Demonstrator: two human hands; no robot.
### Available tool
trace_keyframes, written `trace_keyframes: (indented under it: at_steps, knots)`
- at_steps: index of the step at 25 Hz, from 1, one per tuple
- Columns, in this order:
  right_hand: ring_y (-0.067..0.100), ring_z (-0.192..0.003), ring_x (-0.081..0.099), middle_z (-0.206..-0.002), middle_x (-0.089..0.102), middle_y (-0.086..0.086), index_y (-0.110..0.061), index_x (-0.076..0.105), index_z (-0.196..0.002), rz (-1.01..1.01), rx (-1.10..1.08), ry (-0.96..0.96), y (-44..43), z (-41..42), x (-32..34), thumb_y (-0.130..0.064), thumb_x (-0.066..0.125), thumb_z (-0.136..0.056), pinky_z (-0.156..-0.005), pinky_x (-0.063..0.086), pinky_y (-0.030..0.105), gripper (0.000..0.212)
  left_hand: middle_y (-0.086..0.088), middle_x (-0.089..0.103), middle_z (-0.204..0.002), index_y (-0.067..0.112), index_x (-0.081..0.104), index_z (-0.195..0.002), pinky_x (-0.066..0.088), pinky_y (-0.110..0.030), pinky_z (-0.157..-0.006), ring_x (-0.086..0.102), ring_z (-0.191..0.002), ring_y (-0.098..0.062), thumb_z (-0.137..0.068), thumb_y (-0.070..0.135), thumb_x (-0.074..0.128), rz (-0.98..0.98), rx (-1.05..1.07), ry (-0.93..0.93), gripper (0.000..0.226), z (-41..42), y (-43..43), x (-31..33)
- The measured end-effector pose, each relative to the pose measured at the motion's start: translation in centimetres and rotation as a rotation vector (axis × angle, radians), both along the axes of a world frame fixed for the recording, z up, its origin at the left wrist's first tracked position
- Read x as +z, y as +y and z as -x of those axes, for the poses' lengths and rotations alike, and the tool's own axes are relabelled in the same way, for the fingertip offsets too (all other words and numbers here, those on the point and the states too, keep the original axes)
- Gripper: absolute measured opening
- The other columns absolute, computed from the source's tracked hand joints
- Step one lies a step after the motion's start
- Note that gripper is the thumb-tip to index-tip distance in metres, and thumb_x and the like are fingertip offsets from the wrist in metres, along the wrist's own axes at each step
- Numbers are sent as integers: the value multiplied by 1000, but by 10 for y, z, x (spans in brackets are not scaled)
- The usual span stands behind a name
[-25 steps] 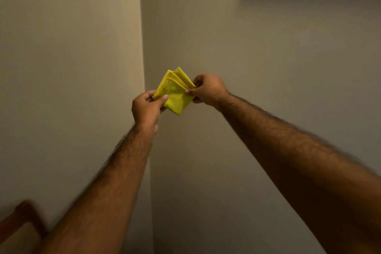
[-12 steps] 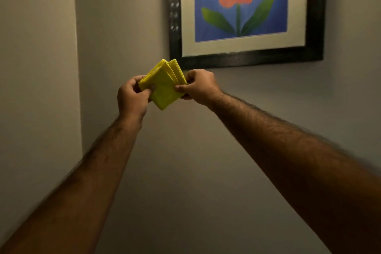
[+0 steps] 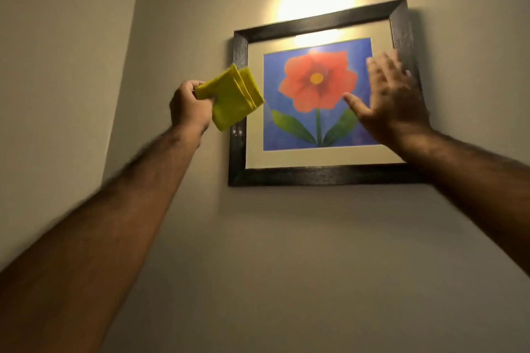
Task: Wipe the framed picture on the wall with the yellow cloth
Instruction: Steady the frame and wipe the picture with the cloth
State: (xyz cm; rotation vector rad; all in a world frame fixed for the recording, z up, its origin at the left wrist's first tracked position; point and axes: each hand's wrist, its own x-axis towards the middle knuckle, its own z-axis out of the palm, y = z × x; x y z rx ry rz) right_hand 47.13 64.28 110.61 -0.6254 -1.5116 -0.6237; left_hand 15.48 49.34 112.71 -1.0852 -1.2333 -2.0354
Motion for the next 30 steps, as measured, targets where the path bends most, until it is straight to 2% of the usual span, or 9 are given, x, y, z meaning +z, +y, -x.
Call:
trace_keyframes:
  at_steps: [3,7,10,13,17,19,22,26,30]
  knots:
    - [28,-160,5,-172,9,12,-6,15,-161,62,-109,-9,30,-25,2,-68,36,-95,-127,15,51,93,-7,71,-117,16,65,-115,52,-30,-82,65,-103,-22,-87,17,71,22,127,31,28,-7,18,19]
    - [19,-160,0,-174,-1,4,-11,8,-163,141,-131,-14,61,-31,-17,-85,21,-85,-127,12,46,108,-12,65,-122,10,60,-116,52,-30,-84,63,-110,-27,-82,18,79,1,257,111,39,-10,39,14]
    - [16,-160,-5,-174,-5,3,-11,5,-163,116,-109,-5,77,-28,-27,-87,18,-84,-127,7,39,110,-15,62,-117,11,62,-106,54,-42,-87,59,-108,-32,-82,9,74,-46,604,384,27,-9,49,4]
    - [17,-160,-4,-173,-5,5,-9,4,-163,73,-133,6,85,-24,-35,-84,17,-87,-127,6,38,108,-23,69,-114,1,71,-109,56,-47,-90,66,-104,-41,-91,3,60,17,683,620,21,-6,63,-16]
    - [20,-160,0,-173,0,9,-7,7,-162,22,-161,27,92,-22,-39,-83,18,-88,-128,10,40,107,-24,54,-147,0,54,-141,44,-45,-114,52,-136,-38,-103,39,43,133,595,625,56,-1,80,-76]
    - [21,-160,1,-173,1,9,-6,8,-162,11,-156,32,94,-21,-37,-83,17,-88,-129,10,41,107,-20,46,-155,2,46,-147,39,-39,-117,44,-144,-32,-102,57,30,173,599,655,73,6,81,-108]
    - [22,-160,3,-173,3,11,-5,9,-162,1,-151,34,93,-21,-36,-85,14,-86,-129,11,42,110,-19,35,-161,0,38,-152,32,-38,-122,34,-151,-30,-98,69,21,250,665,694,88,10,80,-140]
    - [22,-160,3,-173,3,10,-5,10,-162,-16,-157,42,95,-21,-35,-86,12,-86,-129,11,43,111,-19,16,-168,3,18,-158,11,-37,-126,16,-156,-30,-86,80,4,435,691,635,106,0,79,-71]
    - [22,-160,4,-173,3,10,-5,10,-162,-27,-172,63,98,-20,-36,-86,13,-86,-129,12,43,111,-11,3,-171,10,1,-160,6,-39,-126,5,-158,-25,-80,84,2,444,629,559,109,-5,77,26]
